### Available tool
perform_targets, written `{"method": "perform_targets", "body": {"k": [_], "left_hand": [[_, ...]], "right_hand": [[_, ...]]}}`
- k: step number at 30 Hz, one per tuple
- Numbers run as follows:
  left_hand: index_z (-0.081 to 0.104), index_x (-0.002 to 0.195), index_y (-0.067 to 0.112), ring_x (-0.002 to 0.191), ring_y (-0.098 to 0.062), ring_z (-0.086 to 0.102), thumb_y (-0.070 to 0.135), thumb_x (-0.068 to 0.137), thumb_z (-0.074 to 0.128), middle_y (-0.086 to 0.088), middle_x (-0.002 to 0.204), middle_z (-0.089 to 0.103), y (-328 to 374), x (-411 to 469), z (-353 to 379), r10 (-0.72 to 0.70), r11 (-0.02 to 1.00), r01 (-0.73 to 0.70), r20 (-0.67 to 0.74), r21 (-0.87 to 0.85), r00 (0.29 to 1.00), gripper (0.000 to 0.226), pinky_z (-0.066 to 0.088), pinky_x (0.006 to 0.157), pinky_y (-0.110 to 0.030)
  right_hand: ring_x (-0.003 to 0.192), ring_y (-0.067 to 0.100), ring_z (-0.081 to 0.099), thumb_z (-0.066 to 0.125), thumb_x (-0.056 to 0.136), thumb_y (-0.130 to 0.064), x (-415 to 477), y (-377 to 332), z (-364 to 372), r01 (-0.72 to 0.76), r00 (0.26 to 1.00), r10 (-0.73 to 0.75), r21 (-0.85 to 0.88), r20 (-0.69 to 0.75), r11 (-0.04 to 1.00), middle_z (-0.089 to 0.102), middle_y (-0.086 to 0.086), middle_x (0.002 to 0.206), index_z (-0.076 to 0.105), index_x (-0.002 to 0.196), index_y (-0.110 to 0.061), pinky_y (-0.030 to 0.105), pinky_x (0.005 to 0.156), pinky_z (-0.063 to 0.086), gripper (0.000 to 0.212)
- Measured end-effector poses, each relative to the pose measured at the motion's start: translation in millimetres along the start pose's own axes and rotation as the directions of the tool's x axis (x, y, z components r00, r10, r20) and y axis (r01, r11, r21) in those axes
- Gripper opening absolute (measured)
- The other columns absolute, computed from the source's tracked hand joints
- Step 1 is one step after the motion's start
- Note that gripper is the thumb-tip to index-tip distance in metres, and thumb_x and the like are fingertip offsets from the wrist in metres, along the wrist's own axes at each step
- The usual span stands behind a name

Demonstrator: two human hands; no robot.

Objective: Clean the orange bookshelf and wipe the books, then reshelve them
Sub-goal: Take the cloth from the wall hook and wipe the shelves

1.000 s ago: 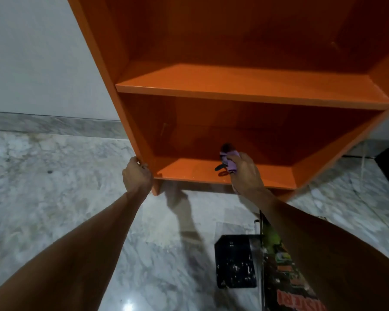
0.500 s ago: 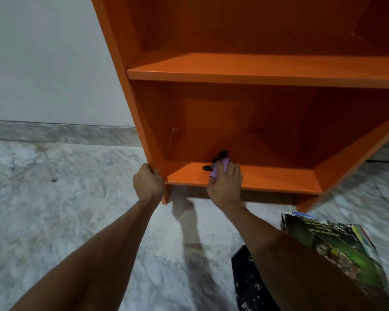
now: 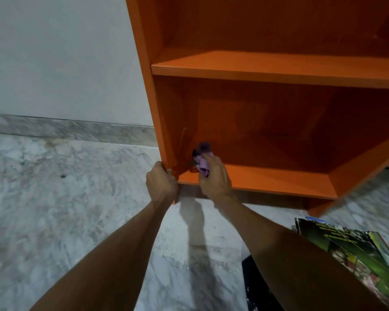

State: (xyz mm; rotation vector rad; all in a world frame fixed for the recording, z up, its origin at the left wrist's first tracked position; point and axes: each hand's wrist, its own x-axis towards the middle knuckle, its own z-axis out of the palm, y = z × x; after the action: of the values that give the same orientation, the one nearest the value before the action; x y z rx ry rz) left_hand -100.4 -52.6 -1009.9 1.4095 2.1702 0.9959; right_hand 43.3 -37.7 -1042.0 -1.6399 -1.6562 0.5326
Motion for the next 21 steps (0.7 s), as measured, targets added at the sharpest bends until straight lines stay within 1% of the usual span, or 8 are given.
{"method": "perform_targets", "body": {"k": [3, 6, 8, 12, 15, 17, 19, 21], "left_hand": [[0.061, 0.114, 0.006, 0.096, -0.030, 0.065, 0.016, 0.099, 0.050, -0.012, 0.109, 0.069, -4.0, 2.1, 2.3, 0.006, 1.000, -0.006, 0.005, 0.008, 1.000, 0.021, 0.050, 0.084, -0.037], [0.061, 0.112, 0.005, 0.094, -0.030, 0.064, 0.014, 0.098, 0.050, -0.012, 0.107, 0.069, -7.2, 4.8, 4.9, -0.003, 1.000, 0.003, 0.011, 0.017, 1.000, 0.020, 0.049, 0.081, -0.036], [0.062, 0.109, 0.006, 0.089, -0.030, 0.064, 0.014, 0.097, 0.051, -0.013, 0.102, 0.069, -8.9, 5.7, 5.2, -0.007, 1.000, 0.007, 0.016, 0.009, 1.000, 0.018, 0.049, 0.079, -0.035], [0.064, 0.100, 0.005, 0.087, -0.030, 0.065, 0.014, 0.096, 0.051, -0.014, 0.098, 0.070, -2.5, 3.4, 2.2, -0.069, 0.998, 0.069, 0.036, -0.004, 0.997, 0.016, 0.048, 0.076, -0.035], [0.063, 0.105, 0.004, 0.093, -0.031, 0.063, 0.010, 0.097, 0.047, -0.014, 0.102, 0.068, 6.8, -4.3, -1.8, -0.116, 0.993, 0.116, 0.026, -0.013, 0.993, 0.020, 0.048, 0.078, -0.037], [0.062, 0.113, 0.005, 0.098, -0.032, 0.064, 0.013, 0.098, 0.047, -0.014, 0.110, 0.068, 10.8, -9.8, -3.4, -0.134, 0.990, 0.135, 0.036, -0.030, 0.990, 0.023, 0.050, 0.084, -0.039], [0.059, 0.122, 0.007, 0.106, -0.034, 0.063, 0.022, 0.099, 0.048, -0.014, 0.119, 0.066, 13.5, -14.9, -4.0, -0.136, 0.990, 0.138, 0.054, -0.041, 0.989, 0.029, 0.049, 0.093, -0.043], [0.056, 0.126, 0.008, 0.110, -0.035, 0.062, 0.026, 0.100, 0.046, -0.014, 0.124, 0.064, 14.2, -19.5, -2.5, -0.130, 0.991, 0.132, 0.061, -0.037, 0.990, 0.033, 0.048, 0.095, -0.046]], "right_hand": [[0.118, 0.032, 0.048, 0.064, 0.087, -0.008, 15.8, -6.2, 14.9, -0.058, 0.992, 0.070, -0.115, 0.104, 0.992, 0.047, 0.013, 0.131, 0.041, 0.143, -0.013, 0.041, 0.092, 0.047, 0.060], [0.115, 0.035, 0.049, 0.064, 0.083, -0.006, 19.3, -17.2, 25.0, 0.098, 0.974, -0.054, -0.189, 0.222, 0.977, 0.056, 0.016, 0.118, 0.057, 0.119, -0.006, 0.040, 0.092, 0.041, 0.037], [0.113, 0.034, 0.051, 0.064, 0.084, -0.005, 11.5, -24.1, 23.3, 0.176, 0.947, -0.125, -0.149, 0.297, 0.973, 0.059, 0.016, 0.117, 0.060, 0.117, -0.007, 0.038, 0.092, 0.042, 0.034], [0.108, 0.024, 0.059, 0.069, 0.090, -0.015, -12.2, -21.3, 5.7, 0.216, 0.886, -0.212, 0.038, 0.412, 0.976, 0.066, 0.009, 0.122, 0.064, 0.127, -0.019, 0.037, 0.093, 0.050, 0.037], [0.101, 0.029, 0.063, 0.066, 0.086, -0.004, -24.9, -14.5, -13.4, 0.296, 0.823, -0.239, -0.030, 0.515, 0.955, 0.071, 0.012, 0.113, 0.073, 0.113, -0.015, 0.041, 0.086, 0.054, 0.031], [0.100, 0.023, 0.064, 0.063, 0.081, 0.001, -28.2, -7.0, -28.5, 0.297, 0.835, -0.229, -0.060, 0.501, 0.953, 0.072, 0.008, 0.112, 0.076, 0.105, -0.012, 0.033, 0.084, 0.053, 0.031], [0.107, 0.014, 0.059, 0.061, 0.081, -0.002, -29.9, 6.7, -45.5, 0.242, 0.914, -0.210, -0.051, 0.347, 0.969, 0.068, 0.005, 0.122, 0.072, 0.115, -0.012, 0.025, 0.091, 0.047, 0.037], [0.120, 0.023, 0.053, 0.061, 0.085, 0.000, -33.3, 25.3, -67.3, 0.155, 0.961, -0.109, -0.170, 0.253, 0.973, 0.058, 0.010, 0.132, 0.059, 0.133, -0.012, 0.026, 0.097, 0.042, 0.050]]}}
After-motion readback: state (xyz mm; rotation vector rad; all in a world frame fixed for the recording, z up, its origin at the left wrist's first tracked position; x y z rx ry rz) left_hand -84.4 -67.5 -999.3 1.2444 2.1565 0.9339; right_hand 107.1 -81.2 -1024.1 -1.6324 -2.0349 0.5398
